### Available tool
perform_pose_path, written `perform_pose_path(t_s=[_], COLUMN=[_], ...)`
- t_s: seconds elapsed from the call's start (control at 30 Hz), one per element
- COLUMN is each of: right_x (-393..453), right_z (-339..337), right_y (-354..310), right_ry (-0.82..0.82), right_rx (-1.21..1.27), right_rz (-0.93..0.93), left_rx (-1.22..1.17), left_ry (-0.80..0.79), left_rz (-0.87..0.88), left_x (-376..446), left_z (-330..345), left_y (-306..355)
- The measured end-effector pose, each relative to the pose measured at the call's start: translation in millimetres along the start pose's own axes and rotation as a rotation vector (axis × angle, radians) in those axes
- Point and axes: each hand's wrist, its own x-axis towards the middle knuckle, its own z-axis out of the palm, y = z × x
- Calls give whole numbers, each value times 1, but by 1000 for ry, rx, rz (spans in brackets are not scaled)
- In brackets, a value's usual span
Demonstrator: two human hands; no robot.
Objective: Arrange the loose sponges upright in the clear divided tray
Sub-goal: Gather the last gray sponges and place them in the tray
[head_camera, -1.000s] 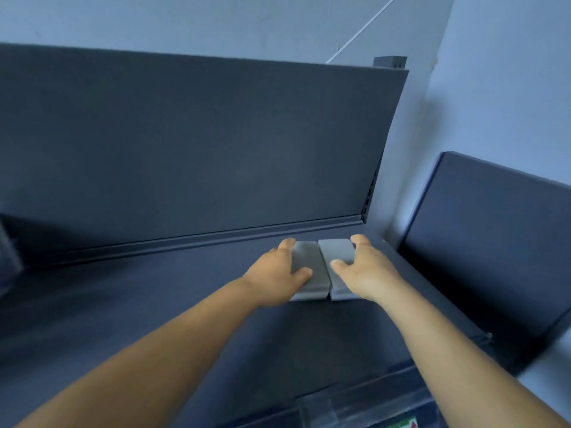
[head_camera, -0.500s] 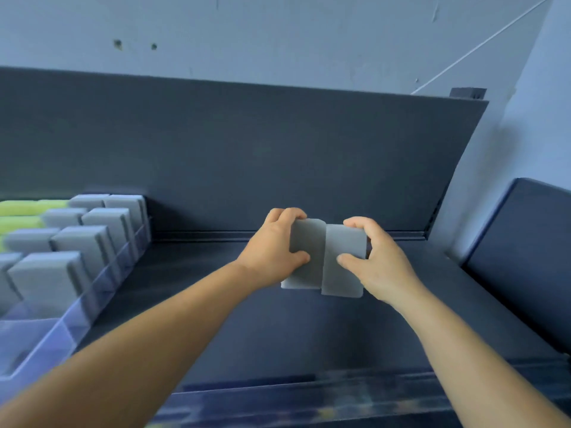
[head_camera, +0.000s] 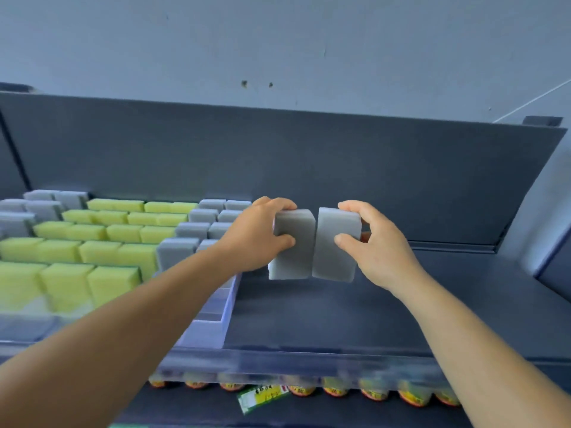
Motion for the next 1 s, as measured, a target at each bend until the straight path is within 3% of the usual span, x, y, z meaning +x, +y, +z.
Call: perform_pose_path(t_s=[0.4, 0.8, 1.0], right_x=[-15, -21, -26], right_z=[82, 140, 148], right_y=[-83, -91, -89], right_ry=[-94, -197, -209], right_rx=[104, 100, -157], right_rz=[-90, -12, -150], left_rx=[43, 85, 190], left_ry=[66, -18, -48], left_rz=[-73, -148, -87], left_x=[-55, -86, -89], left_z=[-89, -103, -95], left_y=[-72, -120, -123])
